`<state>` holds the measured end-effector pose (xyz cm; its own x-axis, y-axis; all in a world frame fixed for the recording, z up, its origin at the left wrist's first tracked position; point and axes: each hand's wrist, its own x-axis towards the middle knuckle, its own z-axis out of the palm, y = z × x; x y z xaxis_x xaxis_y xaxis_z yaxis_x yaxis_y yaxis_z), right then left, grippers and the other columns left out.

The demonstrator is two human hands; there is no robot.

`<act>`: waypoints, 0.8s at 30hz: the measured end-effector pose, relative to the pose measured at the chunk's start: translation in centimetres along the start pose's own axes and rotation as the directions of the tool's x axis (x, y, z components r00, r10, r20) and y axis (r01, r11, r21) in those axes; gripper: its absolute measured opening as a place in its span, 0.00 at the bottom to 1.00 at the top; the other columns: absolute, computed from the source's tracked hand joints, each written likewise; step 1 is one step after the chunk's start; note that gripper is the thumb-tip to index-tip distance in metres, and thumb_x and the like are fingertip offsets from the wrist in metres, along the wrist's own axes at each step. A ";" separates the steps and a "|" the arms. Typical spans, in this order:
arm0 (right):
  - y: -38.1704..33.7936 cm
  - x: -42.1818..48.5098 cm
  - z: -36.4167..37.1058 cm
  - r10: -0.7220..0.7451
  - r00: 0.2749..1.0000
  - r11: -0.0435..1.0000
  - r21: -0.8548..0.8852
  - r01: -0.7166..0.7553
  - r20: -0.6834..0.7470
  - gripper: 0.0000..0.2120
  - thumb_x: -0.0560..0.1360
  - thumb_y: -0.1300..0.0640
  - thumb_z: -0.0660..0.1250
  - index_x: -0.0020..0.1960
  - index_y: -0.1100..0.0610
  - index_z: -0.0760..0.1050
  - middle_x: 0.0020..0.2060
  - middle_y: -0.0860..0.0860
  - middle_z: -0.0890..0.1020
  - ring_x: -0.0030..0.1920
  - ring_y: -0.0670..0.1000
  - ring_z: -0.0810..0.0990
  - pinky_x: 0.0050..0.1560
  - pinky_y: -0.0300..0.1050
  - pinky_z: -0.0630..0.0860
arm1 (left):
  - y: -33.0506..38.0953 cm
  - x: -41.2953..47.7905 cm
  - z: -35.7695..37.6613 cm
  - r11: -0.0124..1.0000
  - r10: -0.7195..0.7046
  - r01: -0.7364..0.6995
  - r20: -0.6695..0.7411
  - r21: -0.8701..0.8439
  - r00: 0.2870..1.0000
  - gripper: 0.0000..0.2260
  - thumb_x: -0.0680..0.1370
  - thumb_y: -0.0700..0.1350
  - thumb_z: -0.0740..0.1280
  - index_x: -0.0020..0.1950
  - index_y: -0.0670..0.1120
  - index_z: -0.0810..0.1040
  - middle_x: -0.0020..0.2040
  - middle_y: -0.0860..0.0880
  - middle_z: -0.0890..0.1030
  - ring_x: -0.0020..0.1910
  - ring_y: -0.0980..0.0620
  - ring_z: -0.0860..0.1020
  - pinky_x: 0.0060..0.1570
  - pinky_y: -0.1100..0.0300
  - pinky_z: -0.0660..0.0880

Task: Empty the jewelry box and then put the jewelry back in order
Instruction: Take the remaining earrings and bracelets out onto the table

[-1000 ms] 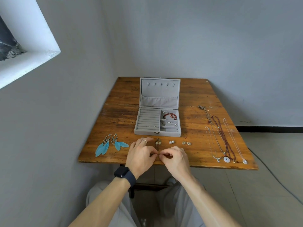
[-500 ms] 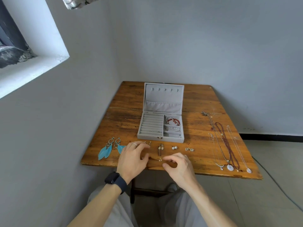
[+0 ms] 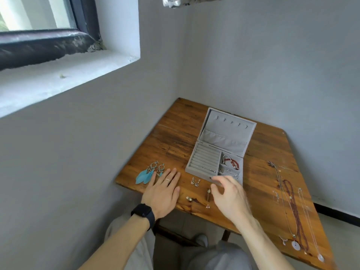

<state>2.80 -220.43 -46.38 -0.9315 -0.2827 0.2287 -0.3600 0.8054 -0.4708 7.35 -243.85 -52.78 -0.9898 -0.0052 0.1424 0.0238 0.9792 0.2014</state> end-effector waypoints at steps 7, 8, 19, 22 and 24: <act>-0.6 7.7 0.9 0.014 0.994 0.955 -0.295 0.020 0.113 0.15 0.81 0.49 0.64 0.65 0.51 0.80 0.60 0.52 0.81 0.62 0.56 0.75 0.62 0.50 0.72 | 0.0 -0.1 0.4 1.000 -0.016 0.016 0.001 -0.021 1.000 0.27 0.83 0.59 0.41 0.81 0.54 0.55 0.81 0.55 0.56 0.80 0.54 0.51 0.76 0.46 0.40; -0.7 8.2 1.2 0.016 0.991 0.944 -0.328 0.029 0.134 0.15 0.81 0.49 0.64 0.65 0.50 0.80 0.60 0.52 0.81 0.62 0.56 0.75 0.61 0.50 0.73 | -0.1 -0.1 0.4 1.000 -0.014 0.014 0.000 -0.025 1.000 0.27 0.83 0.59 0.41 0.81 0.54 0.56 0.81 0.55 0.56 0.80 0.54 0.51 0.77 0.46 0.40; -1.4 9.0 2.4 -0.085 0.988 0.901 -0.413 0.131 0.129 0.08 0.78 0.53 0.70 0.53 0.54 0.86 0.51 0.51 0.83 0.54 0.55 0.74 0.53 0.50 0.76 | 0.0 -0.2 0.1 0.999 -0.013 0.013 -0.003 -0.041 1.000 0.27 0.83 0.58 0.41 0.82 0.53 0.55 0.81 0.54 0.55 0.81 0.53 0.50 0.78 0.44 0.43; -1.6 9.4 2.5 -0.011 0.993 0.929 -0.365 0.055 0.121 0.07 0.77 0.53 0.71 0.53 0.53 0.85 0.53 0.51 0.83 0.57 0.55 0.74 0.56 0.51 0.75 | 0.1 -0.2 0.0 0.999 -0.016 0.017 0.006 -0.040 1.000 0.28 0.82 0.58 0.40 0.82 0.53 0.55 0.81 0.54 0.55 0.81 0.53 0.49 0.78 0.44 0.42; -1.7 9.9 2.4 0.051 0.985 0.933 -0.360 0.013 0.167 0.08 0.78 0.53 0.70 0.55 0.52 0.84 0.55 0.51 0.82 0.59 0.56 0.73 0.58 0.50 0.73 | 0.1 -0.1 0.0 0.999 -0.016 0.017 0.009 -0.036 1.000 0.28 0.82 0.58 0.39 0.82 0.53 0.55 0.81 0.54 0.54 0.81 0.53 0.49 0.78 0.44 0.42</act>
<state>-5.91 -225.90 -45.35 -0.9441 -0.3242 0.0588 -0.3293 0.9353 -0.1296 7.51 -243.74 -52.73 -0.9913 -0.0195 0.1303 0.0123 0.9710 0.2387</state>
